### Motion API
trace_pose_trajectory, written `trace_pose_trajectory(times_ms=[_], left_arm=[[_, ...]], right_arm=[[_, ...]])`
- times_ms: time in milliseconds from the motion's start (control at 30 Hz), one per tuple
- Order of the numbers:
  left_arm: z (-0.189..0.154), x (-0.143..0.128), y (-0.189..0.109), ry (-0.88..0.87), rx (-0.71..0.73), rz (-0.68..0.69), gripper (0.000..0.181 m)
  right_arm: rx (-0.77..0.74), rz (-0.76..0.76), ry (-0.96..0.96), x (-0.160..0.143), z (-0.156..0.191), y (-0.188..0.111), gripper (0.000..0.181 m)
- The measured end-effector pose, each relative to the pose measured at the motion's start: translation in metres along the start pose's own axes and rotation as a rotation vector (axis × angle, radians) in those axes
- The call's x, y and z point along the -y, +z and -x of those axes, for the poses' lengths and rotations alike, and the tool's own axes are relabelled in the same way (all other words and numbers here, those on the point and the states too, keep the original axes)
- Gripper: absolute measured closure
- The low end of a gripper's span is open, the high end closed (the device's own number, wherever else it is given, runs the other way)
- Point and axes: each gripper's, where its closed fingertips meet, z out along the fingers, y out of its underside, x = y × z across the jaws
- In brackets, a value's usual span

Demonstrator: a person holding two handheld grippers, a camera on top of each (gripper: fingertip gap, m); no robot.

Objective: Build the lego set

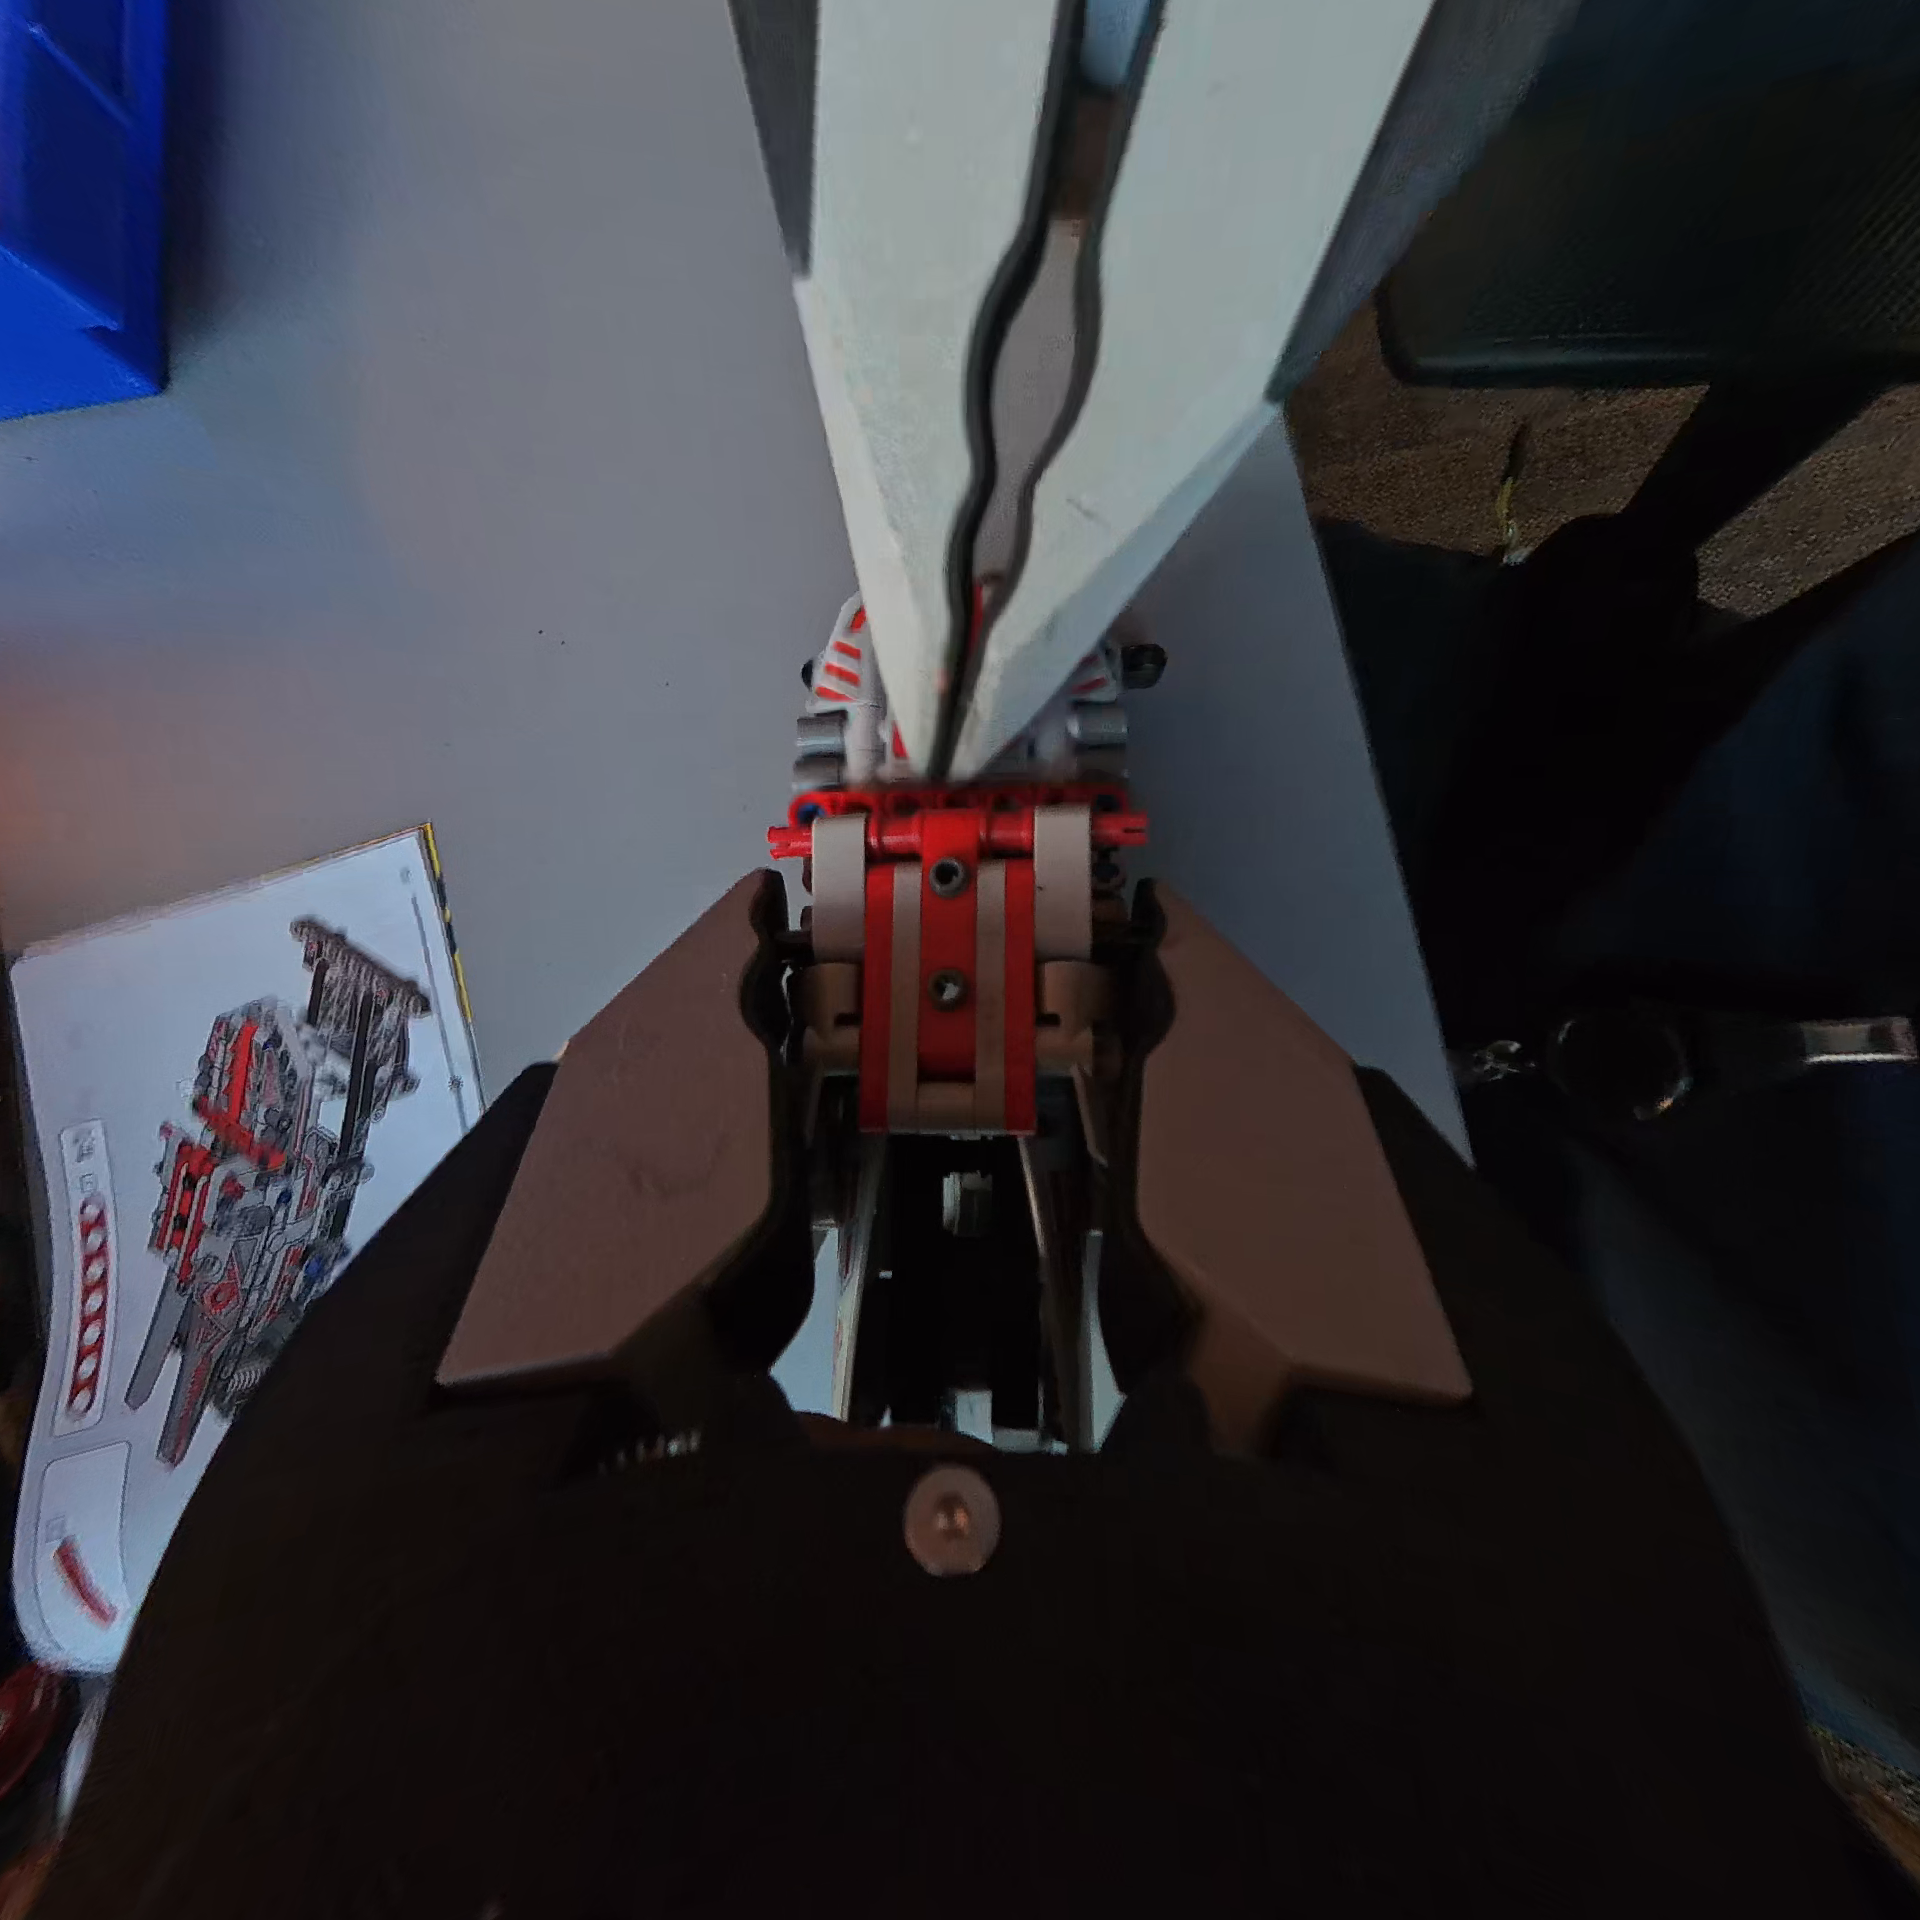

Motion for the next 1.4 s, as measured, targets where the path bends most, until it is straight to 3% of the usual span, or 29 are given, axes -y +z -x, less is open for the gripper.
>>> trace_pose_trajectory(times_ms=[100, 200, 333, 400, 500, 600, 700, 767, 867, 967, 1000, 1133, 1233, 1300, 1333, 1400], left_arm=[[0.001, 0.0, -0.001, -0.002, -0.002, -0.009, 0.117], [0.0, 0.001, 0.0, -0.001, -0.004, -0.008, 0.117], [0.0, 0.001, 0.0, 0.0, -0.003, -0.011, 0.117], [0.0, 0.0, 0.0, 0.001, -0.005, -0.009, 0.117], [0.0, 0.001, 0.001, 0.001, -0.003, -0.01, 0.117], [0.001, 0.001, 0.002, 0.003, -0.003, -0.009, 0.117], [0.0, 0.0, 0.002, 0.008, -0.004, -0.002, 0.116], [0.001, 0.001, 0.002, -0.001, -0.005, -0.004, 0.116], [0.001, 0.001, 0.002, 0.005, -0.003, 0.001, 0.116], [0.001, 0.001, 0.002, 0.003, -0.006, 0.0, 0.116], [0.001, 0.0, 0.001, 0.008, -0.002, 0.003, 0.116], [0.002, 0.001, 0.002, 0.0, -0.006, 0.0, 0.116], [0.002, 0.001, 0.002, -0.001, -0.004, -0.003, 0.116], [0.002, 0.001, 0.002, -0.001, -0.003, -0.002, 0.116], [0.002, 0.001, 0.001, 0.003, -0.004, 0.0, 0.116], [0.002, 0.001, 0.001, -0.002, -0.002, 0.0, 0.116]], right_arm=[[-0.044, -0.003, 0.008, 0.002, -0.012, -0.007, 0.181], [0.0, -0.185, 0.041, 0.038, -0.012, -0.026, 0.181], [0.066, -0.113, 0.011, 0.029, 0.002, -0.013, 0.181], [0.091, -0.005, -0.012, 0.007, 0.01, 0.001, 0.179], [0.066, 0.022, -0.038, 0.01, 0.006, -0.002, 0.181], [0.087, -0.038, -0.023, 0.022, 0.003, -0.01, 0.181], [0.122, 0.011, -0.08, 0.01, 0.016, 0.003, 0.181], [0.028, 0.056, -0.11, 0.01, 0.001, -0.002, 0.181], [0.046, -0.029, -0.099, 0.027, 0.001, -0.012, 0.181], [0.104, 0.053, -0.099, 0.006, 0.014, 0.003, 0.179], [0.105, 0.008, -0.091, 0.01, 0.015, 0.004, 0.181], [0.056, 0.061, -0.139, 0.01, 0.008, -0.001, 0.181], [0.073, -0.013, -0.09, 0.023, 0.003, -0.009, 0.181], [0.121, 0.067, -0.11, 0.006, 0.012, 0.001, 0.179], [0.136, 0.023, -0.121, 0.01, 0.017, 0.004, 0.181], [0.084, 0.075, -0.152, 0.007, 0.009, 0.002, 0.181]])
